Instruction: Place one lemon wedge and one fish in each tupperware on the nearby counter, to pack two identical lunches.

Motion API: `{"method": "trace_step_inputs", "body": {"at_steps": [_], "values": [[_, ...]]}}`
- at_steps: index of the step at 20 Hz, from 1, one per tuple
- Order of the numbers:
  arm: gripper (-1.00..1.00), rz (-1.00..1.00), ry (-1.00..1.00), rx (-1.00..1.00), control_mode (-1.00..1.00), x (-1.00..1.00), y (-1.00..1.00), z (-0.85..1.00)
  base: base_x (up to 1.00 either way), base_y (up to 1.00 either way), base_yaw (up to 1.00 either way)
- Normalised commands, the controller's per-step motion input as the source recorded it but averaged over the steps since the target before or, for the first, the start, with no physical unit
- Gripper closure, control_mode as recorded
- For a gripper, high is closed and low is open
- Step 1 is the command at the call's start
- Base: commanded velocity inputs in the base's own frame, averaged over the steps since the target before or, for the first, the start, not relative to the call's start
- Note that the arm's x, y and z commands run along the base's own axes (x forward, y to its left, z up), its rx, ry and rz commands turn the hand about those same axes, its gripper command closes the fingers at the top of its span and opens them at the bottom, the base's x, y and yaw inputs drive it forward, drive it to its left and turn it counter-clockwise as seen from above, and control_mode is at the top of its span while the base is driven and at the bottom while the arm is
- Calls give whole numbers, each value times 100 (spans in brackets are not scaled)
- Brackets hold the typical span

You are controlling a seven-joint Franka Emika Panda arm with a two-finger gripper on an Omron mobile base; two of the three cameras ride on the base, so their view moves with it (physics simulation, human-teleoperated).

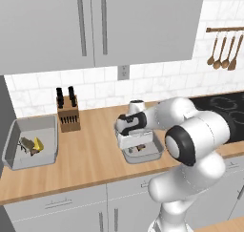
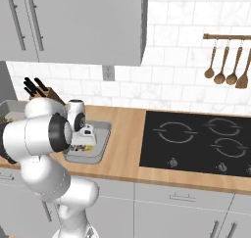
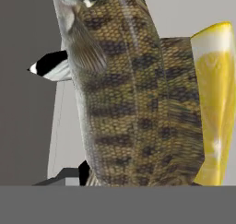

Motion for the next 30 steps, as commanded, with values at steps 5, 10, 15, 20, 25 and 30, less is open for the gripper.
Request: {"method": "trace_step_inputs", "body": {"at_steps": [5, 10, 15, 20, 25, 30], "values": [[100, 0, 10, 0, -100, 5, -22, -30, 0, 0, 0], [100, 0, -1, 0, -100, 2, -9, 0, 0, 0, 0], [-100, 0, 0, 0, -100, 8, 11, 0, 0, 0, 0], [-100, -1, 0, 0, -100, 12, 9, 0, 0, 0, 0], [-100, 0, 0, 0, -100, 12, 0, 0, 0, 0, 0], [-100, 0, -1, 0, -100, 11, 5, 11, 0, 0, 0]]}}
